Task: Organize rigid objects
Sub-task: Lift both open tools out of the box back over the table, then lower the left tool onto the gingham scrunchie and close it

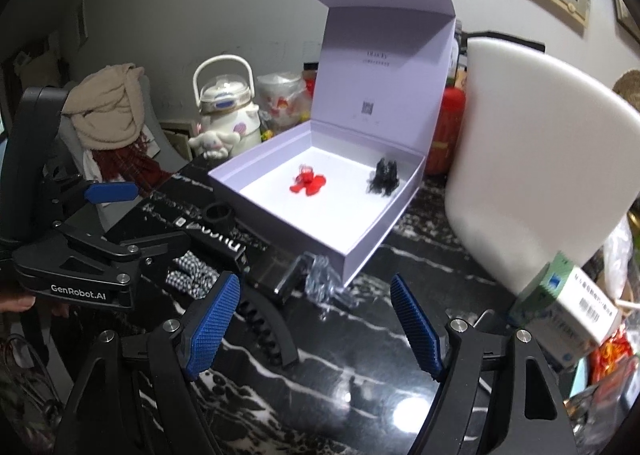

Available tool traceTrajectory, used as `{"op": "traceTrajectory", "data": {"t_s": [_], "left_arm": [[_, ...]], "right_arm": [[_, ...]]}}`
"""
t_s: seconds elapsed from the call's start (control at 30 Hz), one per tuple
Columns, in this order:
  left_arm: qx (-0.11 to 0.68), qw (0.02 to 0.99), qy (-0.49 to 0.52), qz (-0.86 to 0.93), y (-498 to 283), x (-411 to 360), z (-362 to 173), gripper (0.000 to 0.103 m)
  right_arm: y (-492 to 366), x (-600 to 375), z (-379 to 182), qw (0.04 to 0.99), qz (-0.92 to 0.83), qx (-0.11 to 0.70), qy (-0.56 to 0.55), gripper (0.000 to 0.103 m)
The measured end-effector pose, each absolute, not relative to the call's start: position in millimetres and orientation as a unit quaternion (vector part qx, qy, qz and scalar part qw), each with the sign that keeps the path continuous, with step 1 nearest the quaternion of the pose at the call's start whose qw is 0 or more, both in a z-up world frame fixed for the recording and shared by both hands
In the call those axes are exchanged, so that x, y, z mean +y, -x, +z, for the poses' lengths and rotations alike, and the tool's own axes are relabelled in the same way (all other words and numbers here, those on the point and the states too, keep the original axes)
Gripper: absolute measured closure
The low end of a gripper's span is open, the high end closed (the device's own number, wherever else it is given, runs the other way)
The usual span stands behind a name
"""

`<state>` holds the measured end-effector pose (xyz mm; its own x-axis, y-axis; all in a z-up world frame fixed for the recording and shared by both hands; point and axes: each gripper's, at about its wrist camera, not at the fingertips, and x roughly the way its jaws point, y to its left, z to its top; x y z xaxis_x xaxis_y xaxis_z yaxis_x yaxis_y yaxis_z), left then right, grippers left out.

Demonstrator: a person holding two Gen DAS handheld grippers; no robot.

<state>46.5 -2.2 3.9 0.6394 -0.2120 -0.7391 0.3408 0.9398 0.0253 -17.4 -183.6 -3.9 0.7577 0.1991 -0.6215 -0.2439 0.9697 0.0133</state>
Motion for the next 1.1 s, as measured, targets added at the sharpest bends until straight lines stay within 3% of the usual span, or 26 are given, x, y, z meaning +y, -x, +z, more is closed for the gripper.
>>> {"op": "traceTrajectory", "data": {"t_s": [1.1], "left_arm": [[0.458, 0.865, -0.064, -0.196, -58, -10, -71, 0.0]], "right_arm": [[-8, -168, -81, 0.899, 0.17, 0.403, 0.033, 0.024]]}}
